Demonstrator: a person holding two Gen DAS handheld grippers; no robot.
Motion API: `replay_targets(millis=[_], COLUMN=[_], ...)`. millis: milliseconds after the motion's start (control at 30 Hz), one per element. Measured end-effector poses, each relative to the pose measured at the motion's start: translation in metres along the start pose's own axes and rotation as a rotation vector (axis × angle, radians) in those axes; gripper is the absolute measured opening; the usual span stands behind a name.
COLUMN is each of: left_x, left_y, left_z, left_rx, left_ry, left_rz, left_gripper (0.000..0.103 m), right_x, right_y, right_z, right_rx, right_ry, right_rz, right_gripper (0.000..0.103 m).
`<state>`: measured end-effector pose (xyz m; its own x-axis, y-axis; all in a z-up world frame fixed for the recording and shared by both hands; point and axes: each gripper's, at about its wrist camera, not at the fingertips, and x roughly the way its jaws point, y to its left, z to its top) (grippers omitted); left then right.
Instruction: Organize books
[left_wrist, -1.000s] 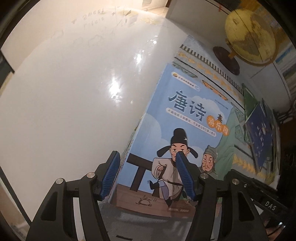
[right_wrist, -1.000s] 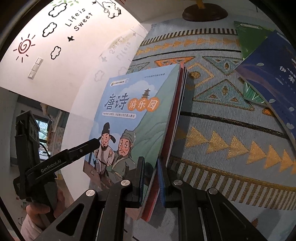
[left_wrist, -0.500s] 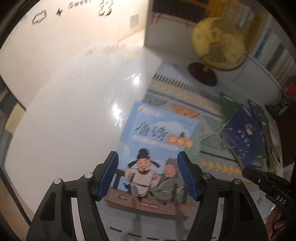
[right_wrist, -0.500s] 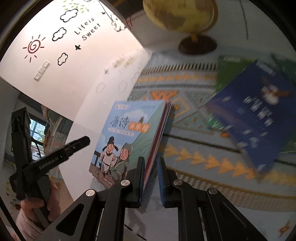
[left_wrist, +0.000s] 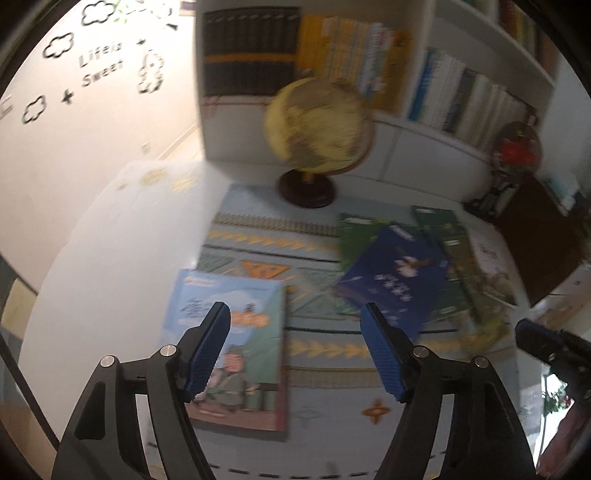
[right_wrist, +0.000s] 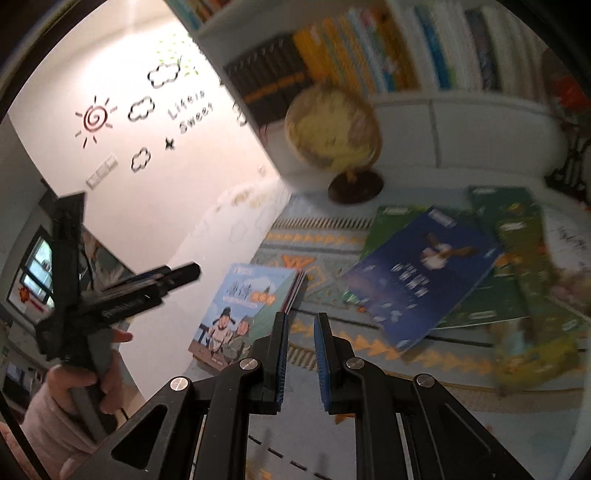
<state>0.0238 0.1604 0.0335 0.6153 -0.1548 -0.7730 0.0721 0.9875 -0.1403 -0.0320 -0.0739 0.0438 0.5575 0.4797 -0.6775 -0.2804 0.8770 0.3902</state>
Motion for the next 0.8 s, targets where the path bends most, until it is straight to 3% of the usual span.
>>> replay_targets(millis=[167, 200, 233, 300, 367, 533, 667, 800], left_x=[-0.014, -0.015, -0.016, -0.013, -0.002, 0.037, 0.071, 0.126], left_y=[-0.043, -0.049, -0.055, -0.065, -0.072, -0.085, -0.088, -0.089], left_z=[0.013, 0.014, 0.016, 0.019, 0.023, 0.032, 0.037, 0.041], left_rx=[0.079, 0.091, 0.103, 0.117, 0.123, 0.163, 0.208, 0.245], left_ry=[-0.036, -0.042, -0.047, -0.046, -0.025, 0.034, 0.095, 0.198], left_rz=[-0.116, -0.131, -0.148, -0.172, -0.205, -0.211, -0.223, -0.289], left_gripper=[0.075, 0.077, 0.077, 0.078, 0.078, 0.078, 0.078, 0.078], right_x=[-0.064, -0.078, -0.088, -0.109, -0.118, -0.103, -0.074, -0.029], right_y=[-0.014, -0.018, -0.021, -0.028, -0.039, -0.071, -0.094, -0.119], right_z=[0.011, 0.012, 0.013, 0.011, 0.009, 0.004, 0.000, 0.004], right_rx=[-0.002, 0.001, 0.002, -0.003, 0.017, 0.128, 0.209, 0.285], right_ry=[-0.099, -0.126, -0.149, -0.220, -0.252, -0.205, -0.154, -0.094], right_rz=[-0.014, -0.018, -0.029, -0.074, -0.094, -0.105, -0.097, -0.087], right_gripper=[0.020, 0.029, 0.049, 0.065, 0.068, 0.068, 0.068, 0.068])
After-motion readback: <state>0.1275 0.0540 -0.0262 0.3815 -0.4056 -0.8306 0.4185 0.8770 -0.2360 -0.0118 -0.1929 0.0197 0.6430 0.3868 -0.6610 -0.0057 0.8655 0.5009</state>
